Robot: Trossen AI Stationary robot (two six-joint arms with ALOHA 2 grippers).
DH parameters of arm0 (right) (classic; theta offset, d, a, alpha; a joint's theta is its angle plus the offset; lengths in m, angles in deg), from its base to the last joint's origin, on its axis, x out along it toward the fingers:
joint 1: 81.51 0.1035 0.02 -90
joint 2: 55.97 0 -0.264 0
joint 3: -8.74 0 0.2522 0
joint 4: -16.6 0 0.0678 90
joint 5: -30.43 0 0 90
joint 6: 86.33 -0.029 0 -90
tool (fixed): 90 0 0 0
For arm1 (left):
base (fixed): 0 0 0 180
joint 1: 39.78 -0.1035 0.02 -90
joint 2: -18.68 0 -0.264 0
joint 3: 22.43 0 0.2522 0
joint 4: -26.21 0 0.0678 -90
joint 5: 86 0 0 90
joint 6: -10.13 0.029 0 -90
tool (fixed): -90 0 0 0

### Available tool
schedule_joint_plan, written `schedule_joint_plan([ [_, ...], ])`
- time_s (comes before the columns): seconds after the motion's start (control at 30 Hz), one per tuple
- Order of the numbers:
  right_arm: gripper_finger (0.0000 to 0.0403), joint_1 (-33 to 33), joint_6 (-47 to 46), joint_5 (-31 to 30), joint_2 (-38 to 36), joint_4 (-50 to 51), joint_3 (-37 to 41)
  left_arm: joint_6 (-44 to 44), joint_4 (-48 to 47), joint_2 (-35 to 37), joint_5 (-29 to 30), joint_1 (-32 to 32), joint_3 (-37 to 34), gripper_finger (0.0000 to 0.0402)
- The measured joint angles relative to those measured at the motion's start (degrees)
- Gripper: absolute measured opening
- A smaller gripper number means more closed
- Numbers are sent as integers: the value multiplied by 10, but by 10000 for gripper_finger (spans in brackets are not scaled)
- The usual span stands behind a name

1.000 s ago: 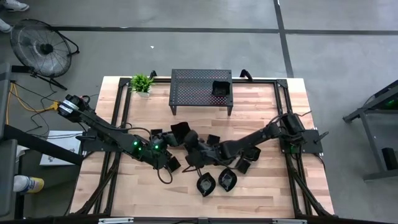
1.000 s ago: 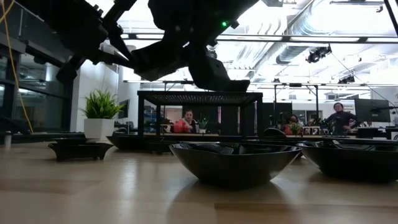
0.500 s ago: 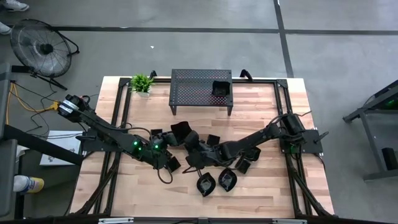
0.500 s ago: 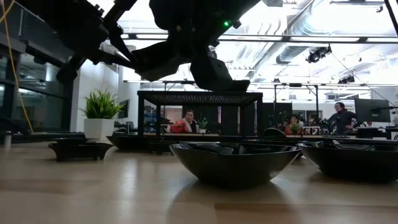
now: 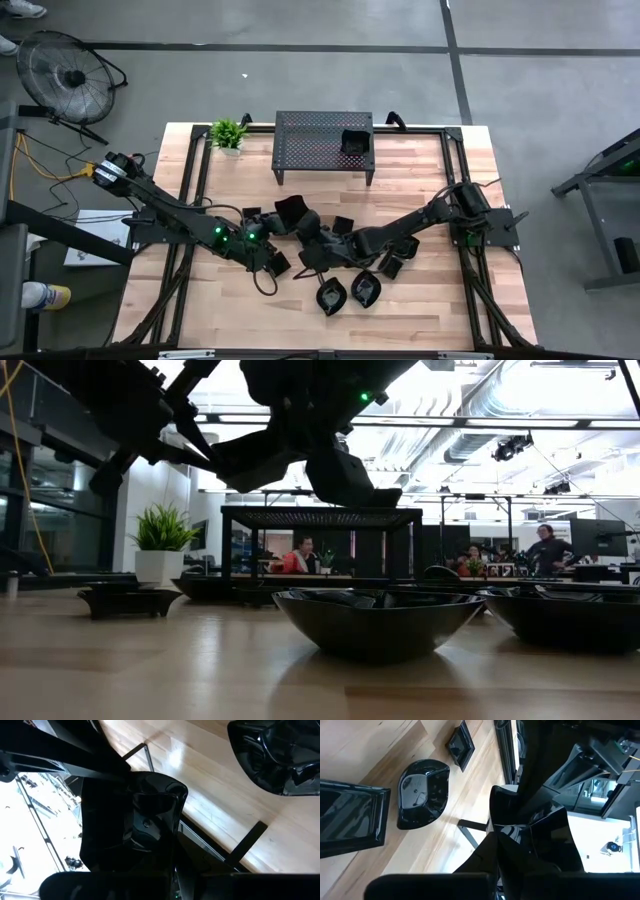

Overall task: Pick & Place Mini shaped plates
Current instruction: Stack the distorted square plate on top of the distorted square plate on the shelf

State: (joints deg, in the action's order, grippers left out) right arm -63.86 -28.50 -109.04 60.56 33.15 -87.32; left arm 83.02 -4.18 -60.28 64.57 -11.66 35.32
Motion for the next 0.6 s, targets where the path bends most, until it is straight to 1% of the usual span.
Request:
schedule_joint_plan([
  [0.47, 0, 0, -23, -1, 0, 13, 0, 2, 1, 0, 0, 0, 0, 5],
  [0.6, 0, 0, -26, -10, 0, 22, 0, 3, 2, 0, -1, 0, 0, 5],
])
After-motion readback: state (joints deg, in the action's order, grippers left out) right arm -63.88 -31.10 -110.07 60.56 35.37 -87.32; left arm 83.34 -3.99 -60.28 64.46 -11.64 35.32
